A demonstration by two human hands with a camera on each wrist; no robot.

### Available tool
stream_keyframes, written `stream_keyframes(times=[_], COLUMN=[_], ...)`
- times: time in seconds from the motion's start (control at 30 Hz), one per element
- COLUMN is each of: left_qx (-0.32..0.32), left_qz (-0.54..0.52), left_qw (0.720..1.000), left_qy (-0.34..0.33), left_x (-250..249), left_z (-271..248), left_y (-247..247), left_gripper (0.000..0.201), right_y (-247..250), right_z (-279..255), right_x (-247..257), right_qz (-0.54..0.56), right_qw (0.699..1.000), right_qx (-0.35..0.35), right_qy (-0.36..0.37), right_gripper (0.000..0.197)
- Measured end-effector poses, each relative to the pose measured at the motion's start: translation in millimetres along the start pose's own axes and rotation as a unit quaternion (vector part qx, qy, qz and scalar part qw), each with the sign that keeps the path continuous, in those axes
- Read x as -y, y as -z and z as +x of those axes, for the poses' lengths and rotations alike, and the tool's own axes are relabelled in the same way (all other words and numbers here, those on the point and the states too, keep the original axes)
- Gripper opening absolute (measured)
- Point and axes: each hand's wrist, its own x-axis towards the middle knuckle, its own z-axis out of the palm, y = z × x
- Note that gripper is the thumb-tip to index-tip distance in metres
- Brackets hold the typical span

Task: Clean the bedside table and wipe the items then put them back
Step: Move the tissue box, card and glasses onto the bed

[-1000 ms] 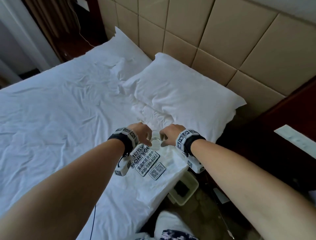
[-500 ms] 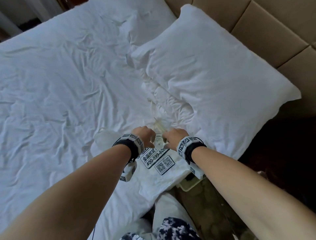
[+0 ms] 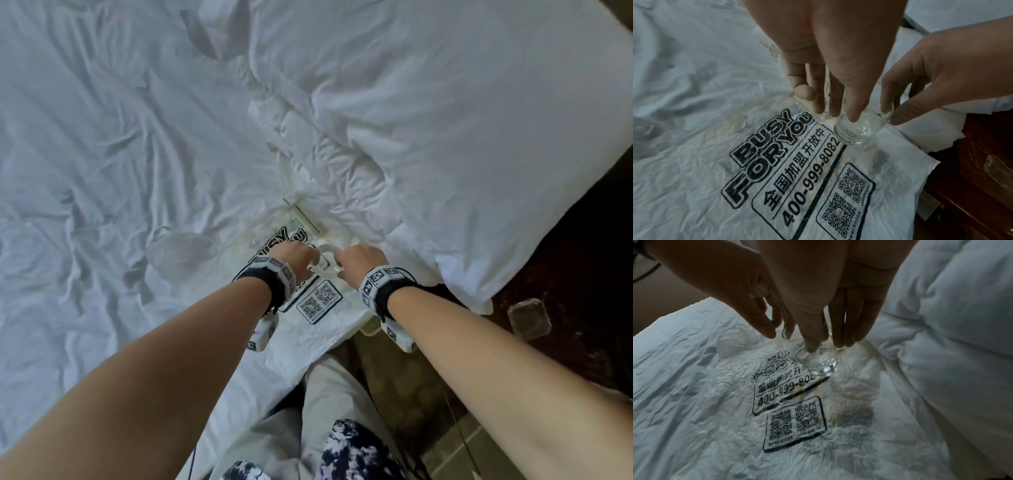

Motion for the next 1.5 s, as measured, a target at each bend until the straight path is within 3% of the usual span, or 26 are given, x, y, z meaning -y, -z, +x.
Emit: stream_keyframes(times=[0.13,0.27,0.77,1.03,1.5], left_qx=[0.012,0.021,0.081,0.046,-0.041], left_qz=[-0.01,-0.025,0.004,0.034,0.096], left_qw=[1.0,0.999,0.997,0.998,0.993], left_qy=[0.0,0.004,-0.013,-0.017,-0.05], left_x=[0.1,3.4,-2.7,-34.7,-120.1], left_z=[18.1,37.6,30.2,-24.7,-157.1], left_y=[-8.6,-18.8,4.1,36.0,103.9], left_gripper=[0.034,0.04,0.058,0.062,0.063], right_y=[-15.3,-22.7,-8.4,25.0,56.6], right_z=[15.8,28.5,19.0,-37.7,-210.4], right_x=[-13.4,-21.9,-36.7,-27.9,-12.4], right_qz=[0.005,0.02,0.098,0.087,0.103], right_qw=[1.0,0.999,0.993,0.994,0.981], right_qx=[-0.009,-0.001,0.044,0.015,-0.074], right_qy=[-0.022,-0.036,-0.047,-0.068,-0.149], right_gripper=[0.018,0.019,0.053,0.042,0.043])
